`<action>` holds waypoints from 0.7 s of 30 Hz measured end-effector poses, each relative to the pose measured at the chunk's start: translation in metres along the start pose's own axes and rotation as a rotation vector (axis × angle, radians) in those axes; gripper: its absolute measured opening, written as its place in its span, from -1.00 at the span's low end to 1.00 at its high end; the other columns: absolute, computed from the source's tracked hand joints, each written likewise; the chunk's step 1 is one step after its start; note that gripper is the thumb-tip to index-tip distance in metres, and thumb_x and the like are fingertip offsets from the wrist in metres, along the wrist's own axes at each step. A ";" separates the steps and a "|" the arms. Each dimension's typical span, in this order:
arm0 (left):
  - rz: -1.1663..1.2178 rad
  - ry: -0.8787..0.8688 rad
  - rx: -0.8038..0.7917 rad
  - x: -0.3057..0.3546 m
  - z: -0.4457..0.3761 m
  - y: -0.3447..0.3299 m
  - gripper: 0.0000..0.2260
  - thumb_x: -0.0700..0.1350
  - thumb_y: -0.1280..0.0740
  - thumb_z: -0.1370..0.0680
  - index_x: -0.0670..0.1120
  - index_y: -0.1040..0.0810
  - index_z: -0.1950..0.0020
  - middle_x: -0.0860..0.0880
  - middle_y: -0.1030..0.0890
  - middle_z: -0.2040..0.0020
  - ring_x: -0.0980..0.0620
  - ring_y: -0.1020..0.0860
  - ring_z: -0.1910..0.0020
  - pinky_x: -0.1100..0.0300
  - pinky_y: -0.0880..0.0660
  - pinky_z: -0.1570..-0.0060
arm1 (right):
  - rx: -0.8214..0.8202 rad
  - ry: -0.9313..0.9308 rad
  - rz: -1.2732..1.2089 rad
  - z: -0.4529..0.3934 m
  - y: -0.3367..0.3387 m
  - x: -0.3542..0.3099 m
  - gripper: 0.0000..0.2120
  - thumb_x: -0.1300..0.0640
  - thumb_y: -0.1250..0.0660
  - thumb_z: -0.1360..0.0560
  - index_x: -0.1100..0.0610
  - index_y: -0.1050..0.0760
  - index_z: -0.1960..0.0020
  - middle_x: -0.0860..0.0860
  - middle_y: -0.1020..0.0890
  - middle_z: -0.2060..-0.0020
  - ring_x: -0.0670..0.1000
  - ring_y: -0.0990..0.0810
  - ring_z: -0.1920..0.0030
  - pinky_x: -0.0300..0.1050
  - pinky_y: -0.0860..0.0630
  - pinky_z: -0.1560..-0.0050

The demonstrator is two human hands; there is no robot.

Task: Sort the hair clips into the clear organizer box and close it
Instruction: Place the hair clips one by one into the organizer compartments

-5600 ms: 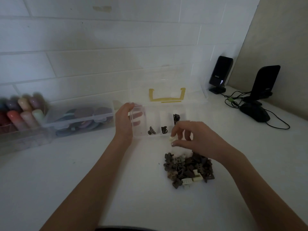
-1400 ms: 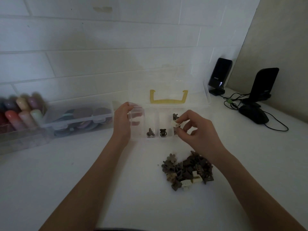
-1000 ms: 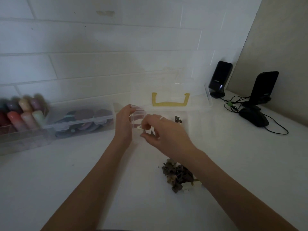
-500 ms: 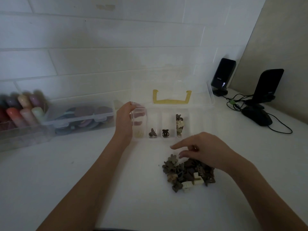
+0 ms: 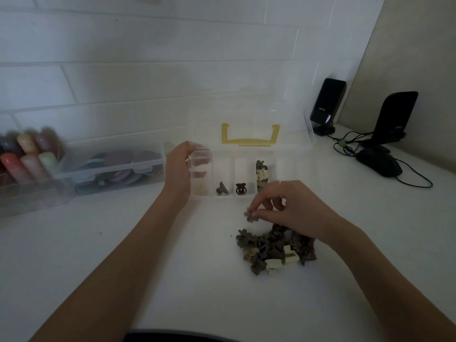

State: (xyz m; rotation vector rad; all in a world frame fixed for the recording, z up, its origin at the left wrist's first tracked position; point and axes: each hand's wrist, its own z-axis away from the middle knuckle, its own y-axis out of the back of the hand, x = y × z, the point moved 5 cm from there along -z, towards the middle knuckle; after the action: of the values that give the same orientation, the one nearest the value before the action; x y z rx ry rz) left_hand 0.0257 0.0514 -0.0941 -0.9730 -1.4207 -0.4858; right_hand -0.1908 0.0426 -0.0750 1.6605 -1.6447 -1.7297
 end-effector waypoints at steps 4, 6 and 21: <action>-0.010 -0.012 0.005 0.001 0.001 0.000 -0.83 -0.15 -0.16 -0.52 -0.05 -0.50 0.21 -0.05 -0.61 0.17 0.02 -0.59 0.26 0.17 -0.45 0.29 | 0.419 -0.003 0.031 0.003 0.024 -0.002 -0.95 0.08 -0.45 -0.37 -0.03 -0.59 0.23 -0.14 -0.55 0.34 -0.10 -0.44 0.34 -0.35 -0.37 0.37; -0.006 -0.007 0.007 0.001 0.001 0.000 -0.83 -0.15 -0.16 -0.51 -0.05 -0.50 0.22 -0.05 -0.62 0.18 0.02 -0.59 0.26 0.17 -0.45 0.29 | 0.610 -0.063 0.125 0.005 0.032 0.007 -0.95 0.06 -0.42 -0.41 0.01 -0.58 0.21 -0.11 -0.51 0.35 -0.13 -0.40 0.37 -0.25 -0.35 0.39; -0.093 -0.054 0.050 0.004 0.003 0.001 -0.77 -0.14 -0.11 -0.54 -0.04 -0.51 0.22 0.10 -0.64 0.36 0.12 -0.59 0.40 0.17 -0.45 0.27 | 0.364 0.029 0.320 -0.006 0.041 0.027 -0.82 0.01 -0.30 -0.49 -0.15 -0.62 -0.03 -0.16 -0.46 0.35 -0.15 -0.40 0.39 -0.33 -0.20 0.45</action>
State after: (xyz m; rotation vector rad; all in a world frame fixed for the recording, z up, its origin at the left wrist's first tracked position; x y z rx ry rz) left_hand 0.0254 0.0559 -0.0906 -0.8891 -1.5245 -0.4932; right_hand -0.2157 0.0042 -0.0551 1.4411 -2.1711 -1.3071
